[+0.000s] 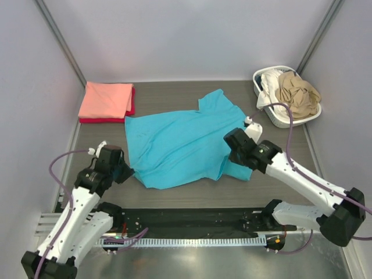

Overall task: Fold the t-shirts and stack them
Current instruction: Fold the tshirt

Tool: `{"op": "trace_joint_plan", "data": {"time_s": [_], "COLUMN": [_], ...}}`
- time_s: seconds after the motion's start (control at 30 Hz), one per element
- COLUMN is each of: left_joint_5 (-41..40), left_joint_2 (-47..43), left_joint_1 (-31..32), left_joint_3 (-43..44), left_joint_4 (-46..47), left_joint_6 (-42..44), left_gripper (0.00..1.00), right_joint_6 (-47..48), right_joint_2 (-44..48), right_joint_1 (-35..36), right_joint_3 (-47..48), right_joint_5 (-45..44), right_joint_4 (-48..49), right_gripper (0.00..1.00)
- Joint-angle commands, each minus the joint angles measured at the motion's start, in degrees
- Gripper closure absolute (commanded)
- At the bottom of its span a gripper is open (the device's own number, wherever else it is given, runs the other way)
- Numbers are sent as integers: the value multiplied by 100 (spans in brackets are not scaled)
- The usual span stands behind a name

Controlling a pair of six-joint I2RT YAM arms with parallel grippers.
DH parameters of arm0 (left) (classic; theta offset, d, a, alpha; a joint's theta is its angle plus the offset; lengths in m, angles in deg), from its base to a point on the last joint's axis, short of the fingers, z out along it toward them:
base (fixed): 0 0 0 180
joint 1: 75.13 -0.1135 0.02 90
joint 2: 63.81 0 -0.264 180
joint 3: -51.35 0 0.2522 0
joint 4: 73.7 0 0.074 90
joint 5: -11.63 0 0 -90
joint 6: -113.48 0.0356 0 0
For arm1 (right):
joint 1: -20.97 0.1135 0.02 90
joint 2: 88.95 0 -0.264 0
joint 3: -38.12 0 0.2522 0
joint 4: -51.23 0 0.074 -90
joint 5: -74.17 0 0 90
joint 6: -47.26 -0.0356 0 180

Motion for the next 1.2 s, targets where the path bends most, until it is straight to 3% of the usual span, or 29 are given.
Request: {"op": "trace_joint_plan", "data": {"time_s": [0.0, 0.3, 0.5, 1.17], "left_joint_5": [-264, -1, 175, 659], "left_joint_2": [646, 2169, 2872, 4085], "left_joint_1": [-118, -1085, -1446, -1464], "left_joint_3": [56, 162, 205, 1023], "left_joint_4": [981, 1983, 2554, 3056], "left_joint_6": [383, 1156, 1385, 1816], "left_gripper": [100, 100, 100, 100], "right_joint_6": [1371, 2418, 2858, 3544], "right_joint_2": [-613, -1820, -2558, -4289], "right_joint_1": [-543, -1994, -2293, -2681], "right_joint_3": [607, 1320, 1900, 3342], "right_joint_5": [146, 876, 955, 683], "right_joint_4": [462, 1192, 1297, 1280], "right_gripper": [99, 99, 99, 99]}}
